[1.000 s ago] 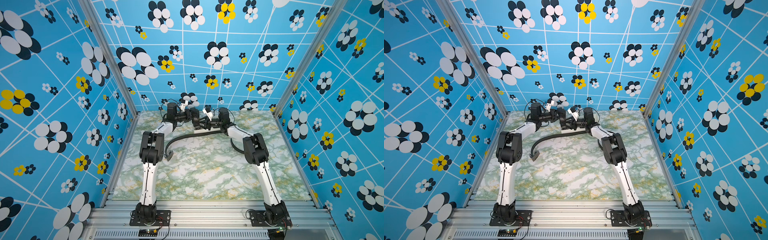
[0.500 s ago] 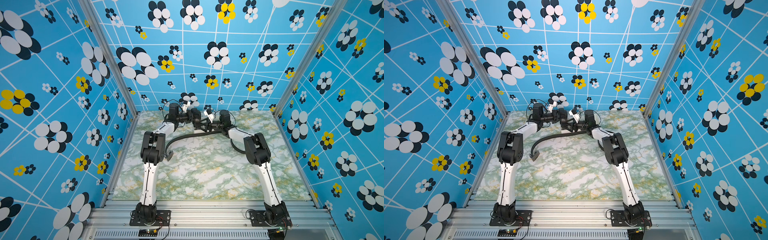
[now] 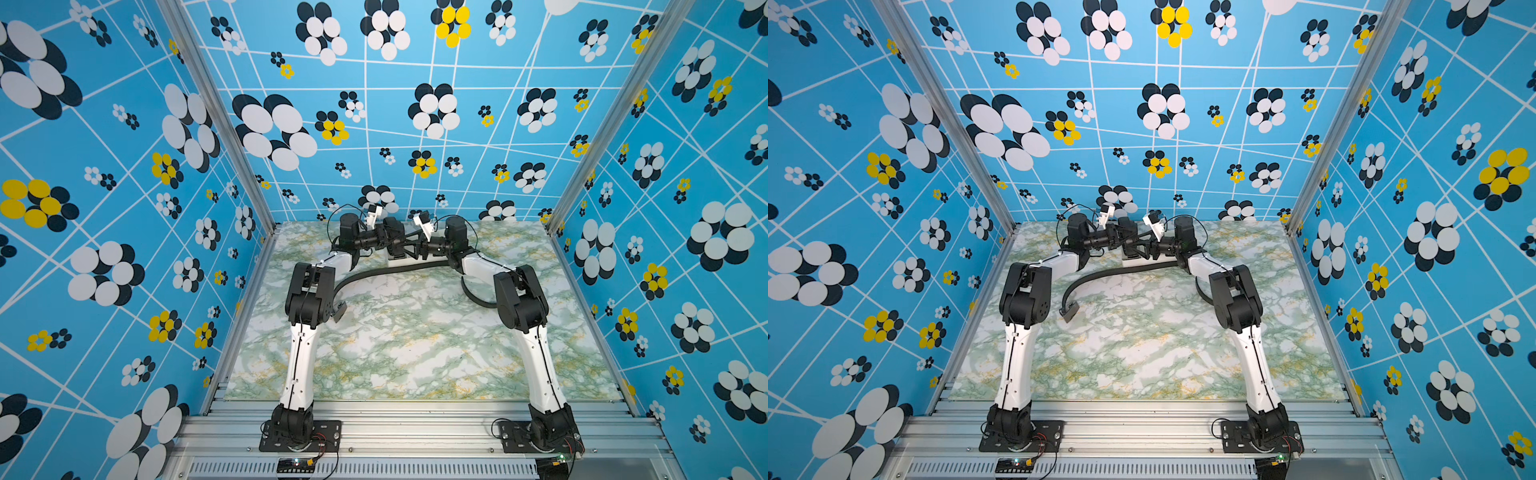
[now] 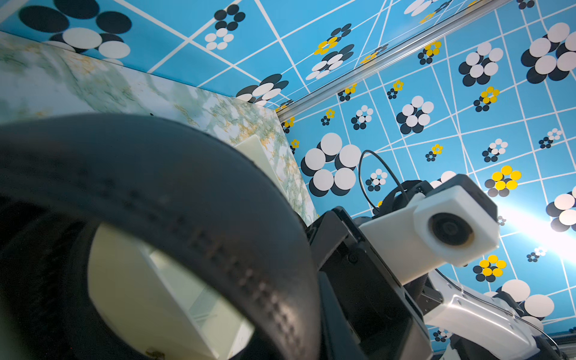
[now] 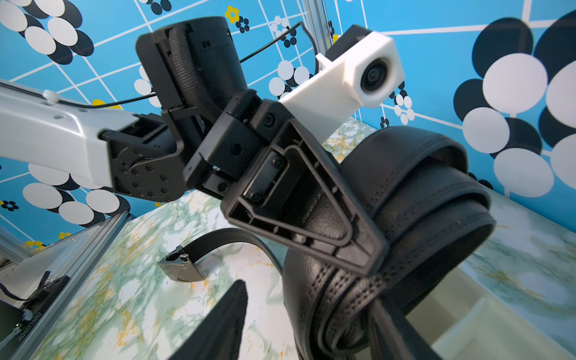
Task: Place the belts into the storage roll
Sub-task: Place the belt in the container.
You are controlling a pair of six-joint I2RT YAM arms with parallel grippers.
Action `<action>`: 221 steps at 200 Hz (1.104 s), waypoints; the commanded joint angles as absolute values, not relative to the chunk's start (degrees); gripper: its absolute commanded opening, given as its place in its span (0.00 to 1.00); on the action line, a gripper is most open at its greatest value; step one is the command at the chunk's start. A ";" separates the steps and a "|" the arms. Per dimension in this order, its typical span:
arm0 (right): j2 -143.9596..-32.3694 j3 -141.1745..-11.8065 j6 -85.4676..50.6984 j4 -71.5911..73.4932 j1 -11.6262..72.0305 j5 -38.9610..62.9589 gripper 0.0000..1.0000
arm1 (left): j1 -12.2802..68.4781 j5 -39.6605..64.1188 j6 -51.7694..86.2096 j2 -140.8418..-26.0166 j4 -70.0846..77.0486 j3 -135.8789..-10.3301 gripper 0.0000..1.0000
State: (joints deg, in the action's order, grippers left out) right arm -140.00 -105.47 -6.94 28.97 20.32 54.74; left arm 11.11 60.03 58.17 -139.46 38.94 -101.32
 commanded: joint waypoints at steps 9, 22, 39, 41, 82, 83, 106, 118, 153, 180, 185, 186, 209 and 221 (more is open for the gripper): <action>-138.25 -105.47 -8.40 31.38 20.19 54.53 0.62 | 10.98 61.72 61.20 -140.88 40.77 -97.56 0.00; -138.41 -105.47 -9.68 32.70 20.15 53.90 0.63 | 10.84 61.88 60.24 -139.98 39.76 -95.80 0.00; -139.13 -105.94 -13.96 35.82 19.96 52.60 0.64 | 10.59 61.34 56.81 -138.00 35.86 -93.01 0.01; -139.31 -106.07 -14.37 36.55 19.89 52.46 0.64 | 10.56 61.26 56.37 -137.75 35.27 -92.69 0.01; -142.31 -111.01 -28.51 42.46 19.25 49.00 0.64 | 9.59 59.99 49.31 -134.77 25.11 -90.05 0.16; -142.35 -111.05 -28.80 42.63 19.25 48.84 0.64 | 9.59 59.92 49.13 -134.67 24.86 -90.07 0.16; -143.12 -112.72 -33.28 44.06 19.25 47.37 0.64 | 9.06 58.86 45.13 -133.84 18.58 -91.07 0.31; -143.42 -113.03 -35.48 44.65 19.25 46.30 0.65 | 8.90 58.81 44.07 -133.51 17.11 -91.40 0.33; -144.14 -114.30 -40.82 42.72 19.34 44.31 0.64 | 8.74 58.81 43.53 -132.92 15.64 -91.42 0.41; -143.24 -114.79 -38.79 36.32 19.51 43.57 0.63 | 8.57 58.41 42.06 -131.78 13.51 -91.48 0.42; -142.82 -115.10 -37.50 34.08 19.65 43.68 0.62 | 8.57 58.45 41.93 -131.62 13.28 -91.58 0.47; -142.78 -115.12 -37.16 33.61 19.67 43.68 0.63 | 8.55 58.40 41.97 -131.64 13.28 -91.58 0.47; -141.64 -115.84 -33.42 27.13 20.15 43.13 0.62 | 8.31 58.08 41.96 -130.59 13.45 -91.20 0.48; -141.37 -115.49 -33.34 27.72 20.38 43.56 0.62 | 8.30 57.76 41.73 -130.32 13.39 -91.42 0.48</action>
